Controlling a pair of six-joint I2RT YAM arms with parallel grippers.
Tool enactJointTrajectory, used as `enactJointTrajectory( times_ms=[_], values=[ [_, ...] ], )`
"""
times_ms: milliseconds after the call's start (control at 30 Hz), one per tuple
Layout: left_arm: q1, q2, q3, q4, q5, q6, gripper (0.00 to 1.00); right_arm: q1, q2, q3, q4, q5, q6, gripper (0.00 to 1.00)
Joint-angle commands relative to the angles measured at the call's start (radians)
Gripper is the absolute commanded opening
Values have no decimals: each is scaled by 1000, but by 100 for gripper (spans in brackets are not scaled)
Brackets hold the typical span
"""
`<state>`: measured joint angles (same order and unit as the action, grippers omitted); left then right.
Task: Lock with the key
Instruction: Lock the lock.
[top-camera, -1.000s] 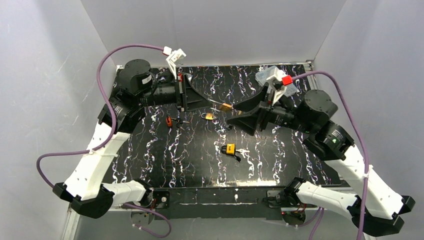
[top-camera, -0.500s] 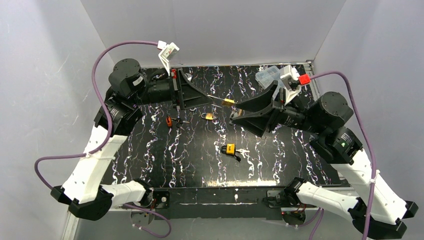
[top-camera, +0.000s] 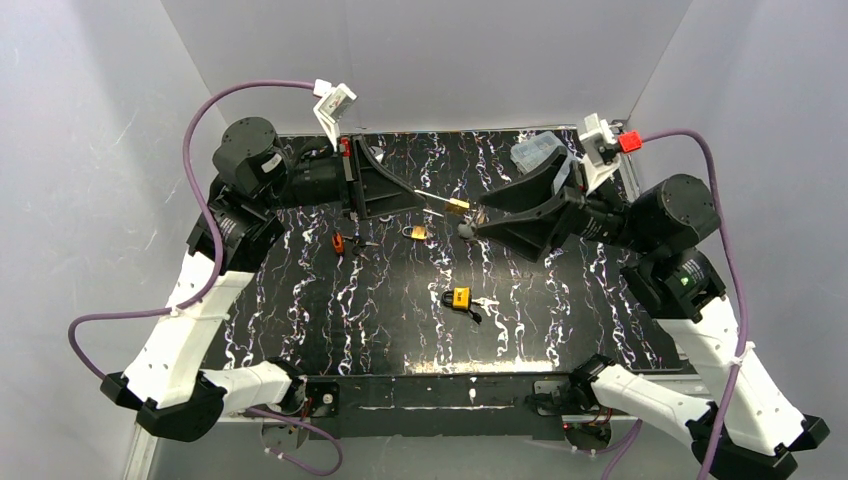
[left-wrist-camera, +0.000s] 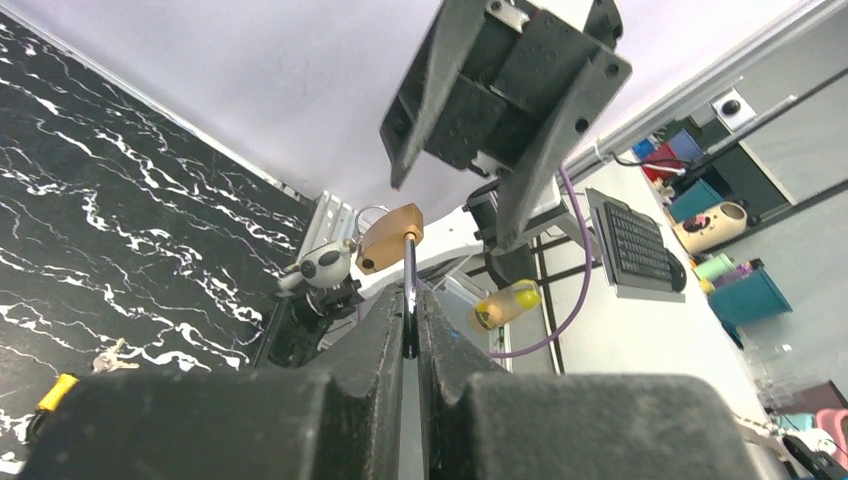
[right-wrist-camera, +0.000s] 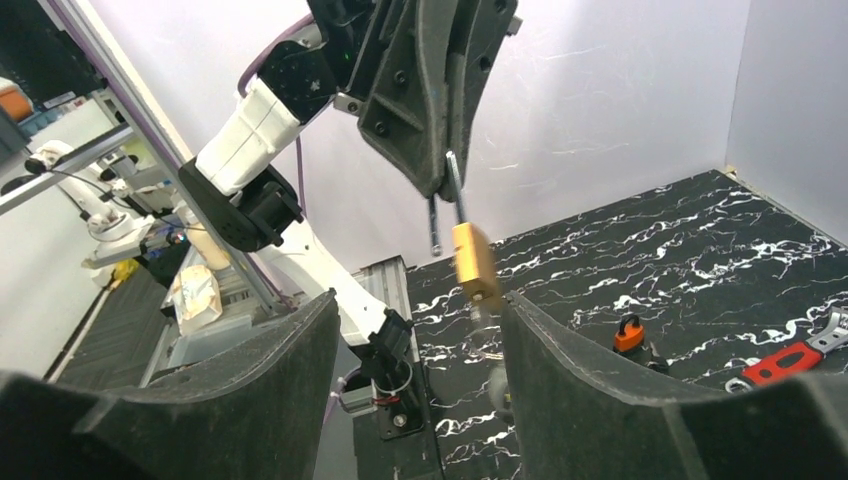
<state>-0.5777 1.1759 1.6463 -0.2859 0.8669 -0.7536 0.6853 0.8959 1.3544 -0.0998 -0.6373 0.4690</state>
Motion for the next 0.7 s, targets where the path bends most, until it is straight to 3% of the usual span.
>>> enactJointTrajectory(
  times_ms=[0, 233, 667],
  values=[
    [-4, -24, 28, 26, 42, 3, 0, -78, 20, 39, 139, -96, 84, 67],
    [-5, -10, 53, -2, 8, 13, 0, -137, 59, 45, 194, -172, 124, 65],
    [-4, 27, 86, -54, -58, 22, 0, -136, 130, 10, 275, -217, 164, 45]
  ],
)
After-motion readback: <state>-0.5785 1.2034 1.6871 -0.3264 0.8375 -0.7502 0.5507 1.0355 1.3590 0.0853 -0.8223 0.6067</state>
